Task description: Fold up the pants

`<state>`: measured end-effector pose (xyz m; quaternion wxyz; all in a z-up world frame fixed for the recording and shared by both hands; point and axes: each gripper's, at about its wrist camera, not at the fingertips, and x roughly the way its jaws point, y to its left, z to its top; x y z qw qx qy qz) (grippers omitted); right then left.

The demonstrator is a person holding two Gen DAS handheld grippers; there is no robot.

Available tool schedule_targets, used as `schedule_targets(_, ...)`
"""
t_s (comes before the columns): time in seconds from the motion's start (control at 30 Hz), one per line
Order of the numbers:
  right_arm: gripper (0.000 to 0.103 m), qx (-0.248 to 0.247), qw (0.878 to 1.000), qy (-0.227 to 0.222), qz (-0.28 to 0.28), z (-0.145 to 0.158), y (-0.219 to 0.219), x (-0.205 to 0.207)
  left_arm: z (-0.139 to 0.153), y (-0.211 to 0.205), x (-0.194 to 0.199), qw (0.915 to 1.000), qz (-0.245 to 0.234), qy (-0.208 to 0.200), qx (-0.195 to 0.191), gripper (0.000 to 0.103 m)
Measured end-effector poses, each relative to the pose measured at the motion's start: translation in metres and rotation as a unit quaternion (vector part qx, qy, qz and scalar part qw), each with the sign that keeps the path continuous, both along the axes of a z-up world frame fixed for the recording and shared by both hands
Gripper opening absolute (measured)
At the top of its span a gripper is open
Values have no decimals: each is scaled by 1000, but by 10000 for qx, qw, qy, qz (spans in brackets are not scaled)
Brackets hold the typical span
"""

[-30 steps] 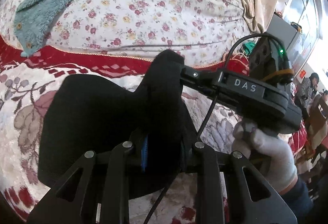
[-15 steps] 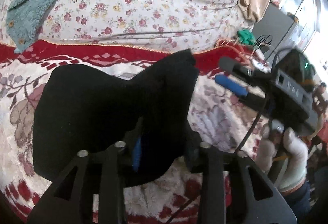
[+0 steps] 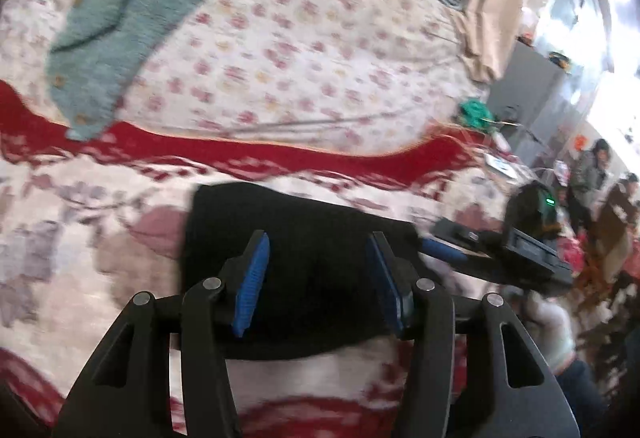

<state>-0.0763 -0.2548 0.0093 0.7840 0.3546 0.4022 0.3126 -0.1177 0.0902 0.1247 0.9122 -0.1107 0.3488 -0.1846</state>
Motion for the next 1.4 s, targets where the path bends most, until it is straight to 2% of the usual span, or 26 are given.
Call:
schedule_targets(0.07, 69, -245, 9996, 3, -115, -1, 2, 0, -8, 12, 9, 9998, 136, 141, 102, 51)
schedule_targets(0.2, 69, -330, 9992, 30, -221, -8, 4, 7, -26, 18, 28, 9990, 108, 434, 91, 51)
schedule_targets(0.3, 68, -445, 9990, 84, 67, -14, 20, 17, -39, 12, 38, 9986, 98, 489, 174, 51)
schedule_targets(0.37, 31, -583, 9980, -74, 237, -13, 34, 20, -51, 7, 43, 9975, 190, 575, 366, 51)
schedule_targets(0.4, 28, -788, 9964, -188, 242, -12, 40, 21, -55, 8, 44, 9970, 272, 606, 404, 51)
schedule_targets(0.47, 17, -1085, 9923, -515, 300, -1, 53, 21, -61, 13, 44, 9957, 521, 629, 426, 51)
schedule_targets(0.57, 13, -1236, 9864, -1012, 375, 24, 64, 25, -60, 24, 44, 9940, 824, 594, 396, 51)
schedule_targets(0.63, 13, -1277, 9840, -1188, 373, 35, 66, 32, -58, 28, 45, 9934, 909, 617, 322, 51)
schedule_targets(0.7, 13, -1306, 9847, -1113, 316, 36, 65, 39, -59, 30, 47, 9927, 973, 669, 250, 51)
schedule_targets(0.83, 13, -1534, 9852, -755, 110, 9, 59, 42, -68, 25, 52, 9909, 1091, 700, 369, 51)
schedule_targets(0.9, 17, -1842, 9805, -682, -13, -8, 58, 44, -72, 21, 54, 9905, 1111, 664, 469, 51)
schedule_targets(0.93, 24, -1853, 9804, -660, -86, -13, 55, 43, -73, 20, 54, 9905, 1111, 646, 496, 51)
schedule_targets(1.0, 30, -1563, 9853, -639, -269, -16, 44, 38, -72, 20, 54, 9904, 1099, 629, 549, 51)
schedule_targets(1.03, 34, -1563, 9852, -625, -325, -13, 40, 36, -71, 21, 54, 9906, 1078, 642, 542, 51)
schedule_targets(1.17, 34, -1626, 9822, -845, -400, 8, 27, 16, -66, 27, 53, 9902, 1114, 713, 455, 51)
schedule_targets(1.4, 35, -1625, 9767, -1397, 151, 52, 55, -8, -58, 23, 46, 9896, 1148, 712, 502, 51)
